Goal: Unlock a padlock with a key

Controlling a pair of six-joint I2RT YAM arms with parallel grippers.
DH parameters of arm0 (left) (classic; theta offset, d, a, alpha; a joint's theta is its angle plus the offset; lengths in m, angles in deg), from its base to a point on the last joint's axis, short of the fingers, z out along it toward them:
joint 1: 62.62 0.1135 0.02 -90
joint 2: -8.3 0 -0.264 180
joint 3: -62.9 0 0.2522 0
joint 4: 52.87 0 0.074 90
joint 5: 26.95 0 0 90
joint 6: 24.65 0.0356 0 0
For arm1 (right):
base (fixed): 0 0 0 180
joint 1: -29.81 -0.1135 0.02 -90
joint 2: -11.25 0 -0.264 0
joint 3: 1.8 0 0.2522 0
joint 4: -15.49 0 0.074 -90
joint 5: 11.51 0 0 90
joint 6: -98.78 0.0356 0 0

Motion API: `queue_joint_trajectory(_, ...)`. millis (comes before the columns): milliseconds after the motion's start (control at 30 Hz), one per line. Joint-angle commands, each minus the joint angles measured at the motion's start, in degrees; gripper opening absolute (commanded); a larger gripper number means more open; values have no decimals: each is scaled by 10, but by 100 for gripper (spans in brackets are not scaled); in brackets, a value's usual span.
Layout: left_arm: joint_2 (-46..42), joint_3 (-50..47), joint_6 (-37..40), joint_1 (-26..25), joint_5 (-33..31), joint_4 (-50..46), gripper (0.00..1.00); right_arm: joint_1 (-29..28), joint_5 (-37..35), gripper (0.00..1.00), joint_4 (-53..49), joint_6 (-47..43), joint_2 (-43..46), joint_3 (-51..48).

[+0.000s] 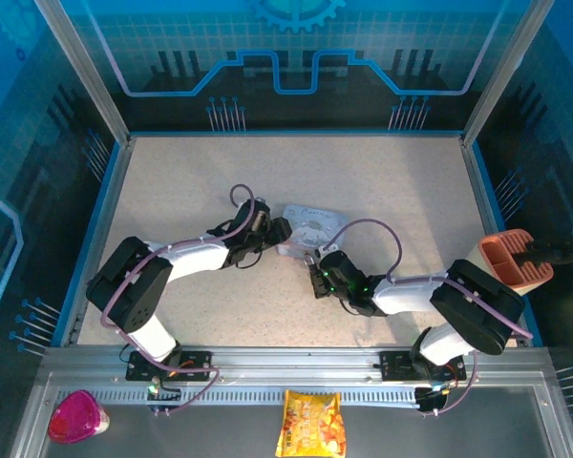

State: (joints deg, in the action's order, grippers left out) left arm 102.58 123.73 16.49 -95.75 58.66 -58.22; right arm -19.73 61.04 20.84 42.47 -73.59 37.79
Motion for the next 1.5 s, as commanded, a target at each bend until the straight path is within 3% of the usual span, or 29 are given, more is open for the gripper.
queue_joint_trajectory(0, 25, -42, -23, -19, -33, -99, 58, -2, -80, 0, 37, 67, 24, -7)
queue_joint_trajectory(467, 38, -41, -73, -98, -42, -77, 56, 51, -111, 0, 53, 154, 15, 7)
queue_joint_trajectory(700, 54, -26, -82, -121, -39, -71, 56, 91, -59, 0, 89, 197, -14, 32)
queue_joint_trajectory(1200, 46, -33, -85, -121, -60, -75, 56, 168, 26, 0, 49, 258, -4, 40)
queue_joint_trajectory(1467, 53, -24, -82, -121, -53, -73, 56, 188, 77, 0, 80, 309, -11, 44)
